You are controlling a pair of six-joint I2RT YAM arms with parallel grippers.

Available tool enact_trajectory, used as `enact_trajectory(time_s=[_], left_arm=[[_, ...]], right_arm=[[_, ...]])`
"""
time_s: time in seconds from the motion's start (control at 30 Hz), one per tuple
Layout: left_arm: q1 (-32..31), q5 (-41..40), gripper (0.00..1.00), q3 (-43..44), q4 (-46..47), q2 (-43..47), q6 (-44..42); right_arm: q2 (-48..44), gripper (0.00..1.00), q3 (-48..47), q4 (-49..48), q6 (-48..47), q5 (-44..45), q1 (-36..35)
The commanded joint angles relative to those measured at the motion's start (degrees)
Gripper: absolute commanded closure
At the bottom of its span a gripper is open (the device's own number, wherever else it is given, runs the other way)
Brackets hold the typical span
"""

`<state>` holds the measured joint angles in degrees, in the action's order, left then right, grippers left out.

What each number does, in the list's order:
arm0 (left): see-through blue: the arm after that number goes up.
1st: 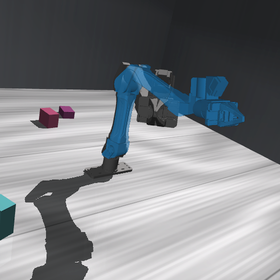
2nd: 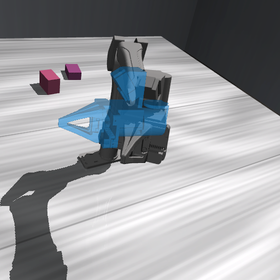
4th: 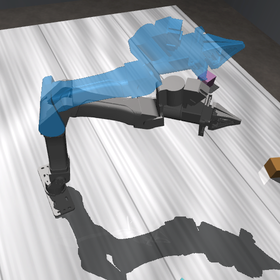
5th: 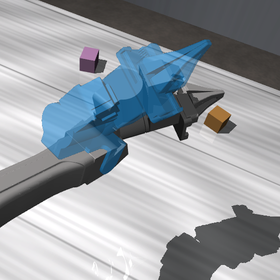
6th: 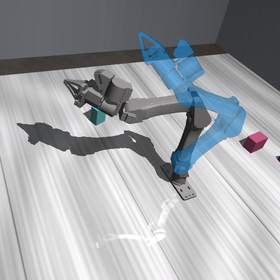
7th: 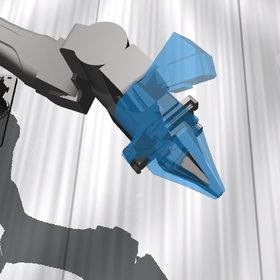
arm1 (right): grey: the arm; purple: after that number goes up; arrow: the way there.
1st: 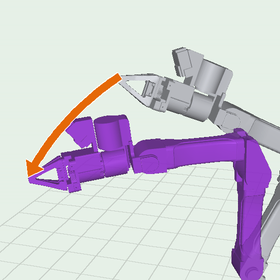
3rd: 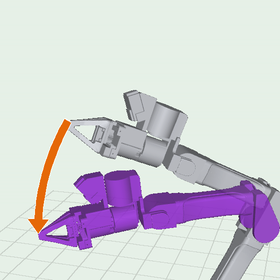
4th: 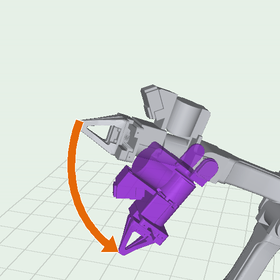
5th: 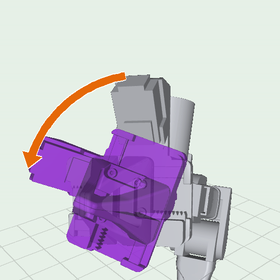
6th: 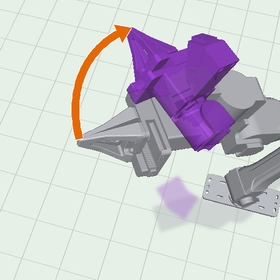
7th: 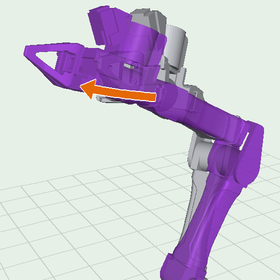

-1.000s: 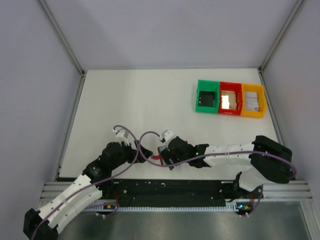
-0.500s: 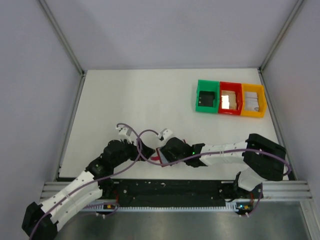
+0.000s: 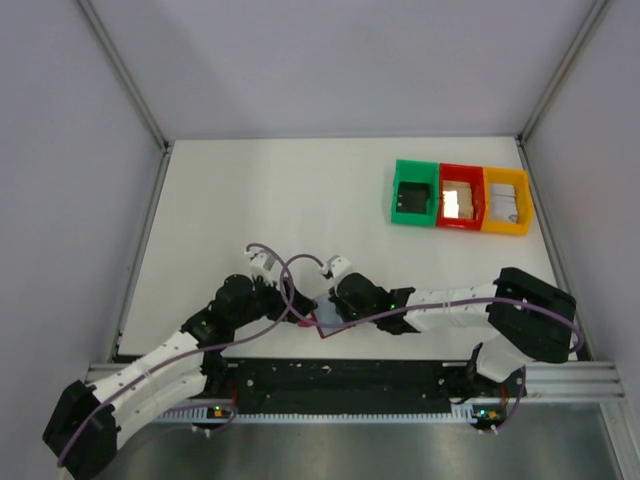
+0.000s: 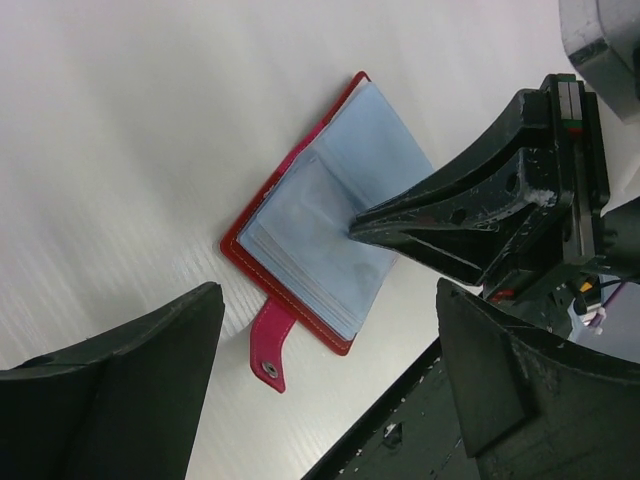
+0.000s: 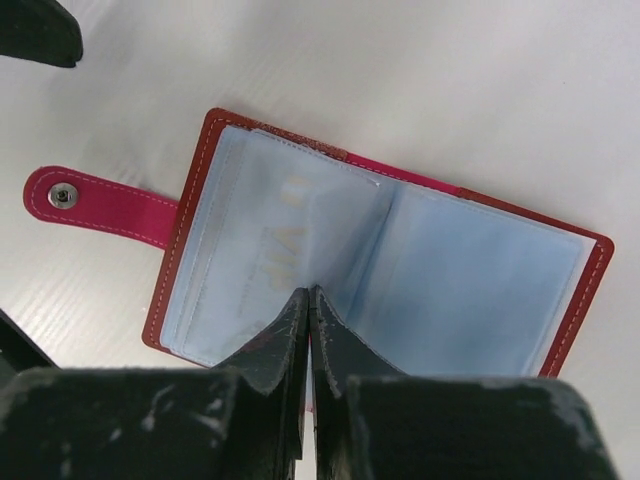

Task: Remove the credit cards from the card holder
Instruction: Remove the credit card from the card holder.

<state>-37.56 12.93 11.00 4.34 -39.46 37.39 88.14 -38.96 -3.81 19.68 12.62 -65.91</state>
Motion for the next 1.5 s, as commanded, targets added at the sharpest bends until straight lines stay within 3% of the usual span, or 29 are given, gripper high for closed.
enact_trajectory(time_s=[0.0, 0.33, 0.77, 1.07, 1.2, 1.3, 1.47], left_arm=[[0.12, -0.17, 0.10, 2.26, 5.68, -3.59, 1.45], [0.21, 3.93, 0.11, 10.34, 9.82, -19.93, 2.44], [0.21, 2.45, 0.09, 20.19, 2.00, -35.24, 2.43], [0.12, 7.20, 0.10, 22.66, -0.47, -39.29, 1.72], [0.12, 5.62, 0.10, 21.08, -0.30, -34.91, 1.64], [0.12, 3.17, 0.10, 19.33, -0.82, -29.55, 1.38], [0.21, -4.56, 0.11, 14.85, -3.10, -20.15, 1.90]], right_arm=[[-2.27, 1.00, 4.14, -7.33, 4.66, -7.25, 2.97], [-2.10, 1.00, 15.57, -30.53, 15.47, -23.68, 11.50], [-0.51, 1.00, 16.20, -31.69, 15.74, -24.93, 12.03], [-0.69, 1.00, 18.47, -35.63, 18.19, -25.63, 14.13], [-1.12, 1.00, 21.82, -42.67, 21.97, -27.03, 17.04], [-2.44, 1.00, 20.16, -38.40, 19.80, -27.99, 17.31], [-9.46, 0.57, 12.35, -19.35, 7.69, -21.53, 11.70]])
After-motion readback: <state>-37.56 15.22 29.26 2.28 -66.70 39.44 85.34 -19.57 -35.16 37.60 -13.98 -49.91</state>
